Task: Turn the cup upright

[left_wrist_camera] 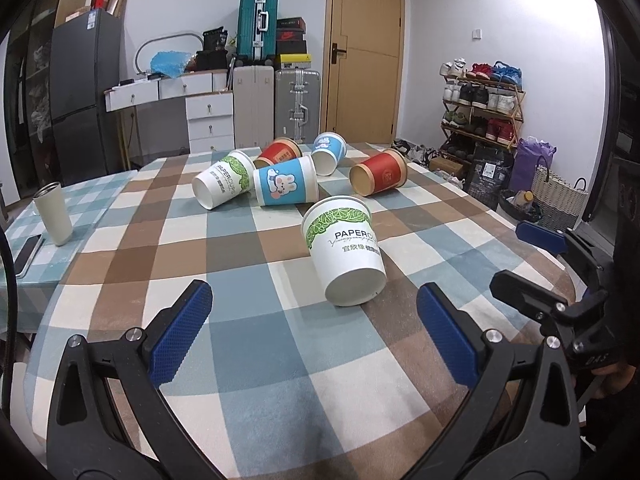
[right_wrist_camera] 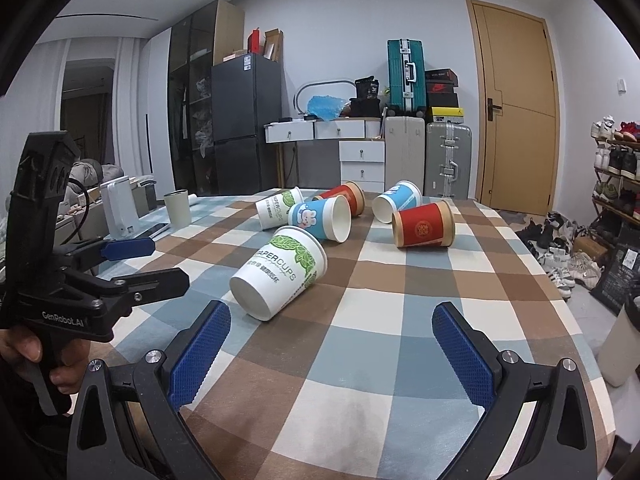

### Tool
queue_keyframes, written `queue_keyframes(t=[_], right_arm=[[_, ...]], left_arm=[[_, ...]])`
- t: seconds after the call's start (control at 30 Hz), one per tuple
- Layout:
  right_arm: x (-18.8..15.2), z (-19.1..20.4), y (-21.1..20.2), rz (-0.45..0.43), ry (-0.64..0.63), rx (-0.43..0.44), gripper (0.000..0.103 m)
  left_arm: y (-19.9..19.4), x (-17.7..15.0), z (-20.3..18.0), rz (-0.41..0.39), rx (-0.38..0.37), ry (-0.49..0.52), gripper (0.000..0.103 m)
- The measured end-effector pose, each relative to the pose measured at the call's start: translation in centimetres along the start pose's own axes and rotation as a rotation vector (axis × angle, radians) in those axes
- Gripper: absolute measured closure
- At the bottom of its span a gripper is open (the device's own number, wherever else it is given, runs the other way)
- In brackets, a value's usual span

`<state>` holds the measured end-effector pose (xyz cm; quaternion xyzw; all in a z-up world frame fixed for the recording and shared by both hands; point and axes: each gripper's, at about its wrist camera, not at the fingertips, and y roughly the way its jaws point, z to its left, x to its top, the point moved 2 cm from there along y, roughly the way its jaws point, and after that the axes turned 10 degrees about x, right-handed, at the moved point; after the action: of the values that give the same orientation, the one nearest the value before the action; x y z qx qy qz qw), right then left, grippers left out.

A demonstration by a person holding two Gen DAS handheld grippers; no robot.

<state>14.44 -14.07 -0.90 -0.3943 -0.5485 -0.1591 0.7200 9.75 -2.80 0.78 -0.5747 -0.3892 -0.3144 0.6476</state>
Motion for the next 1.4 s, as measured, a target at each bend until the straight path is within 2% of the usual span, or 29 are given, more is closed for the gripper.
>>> queue_keyframes(t=[0.3, 0.57, 0.83, 0.93, 0.97, 1.0, 1.4], right_arm=[[-0.2, -1.1, 0.4, 0.032, 0.031, -0.049, 0.000], [-0.3, -1.4, 0.5, 0.029, 0.035, -0.056, 0.000], [-0.3, -1.1, 0.5, 0.029, 0.021, -0.052, 0.000], [-0.4, -1.1, 0.4, 0.027, 0.019, -0.053, 0.000], [-0.4, -1.1, 0.4, 0.028, 0.019, -0.053, 0.000], [-0.4, -1.1, 0.4, 0.027, 0.019, -0.053, 0.000], [-0.3, -0.9, 0.3, 0.018, 0.014, -0.050, 0.000]], left_arm=[[4.2, 1.2, -2.0, 0.059, 0.017, 0.025, 0.001], [7.5, 1.9, -3.6, 0.111, 0.034, 0.039, 0.001], [9.9, 2.3, -4.6, 0.178, 0.031, 0.058, 0.021], [10.5, 2.2, -4.7, 0.203, 0.018, 0.048, 0.038], [10.5, 2.2, -4.7, 0.207, 0.009, 0.044, 0.046], [10.5, 2.1, -4.7, 0.207, -0.001, 0.038, 0.048], [8.7, 2.3, -3.2, 0.165, 0.003, -0.046, 0.050]])
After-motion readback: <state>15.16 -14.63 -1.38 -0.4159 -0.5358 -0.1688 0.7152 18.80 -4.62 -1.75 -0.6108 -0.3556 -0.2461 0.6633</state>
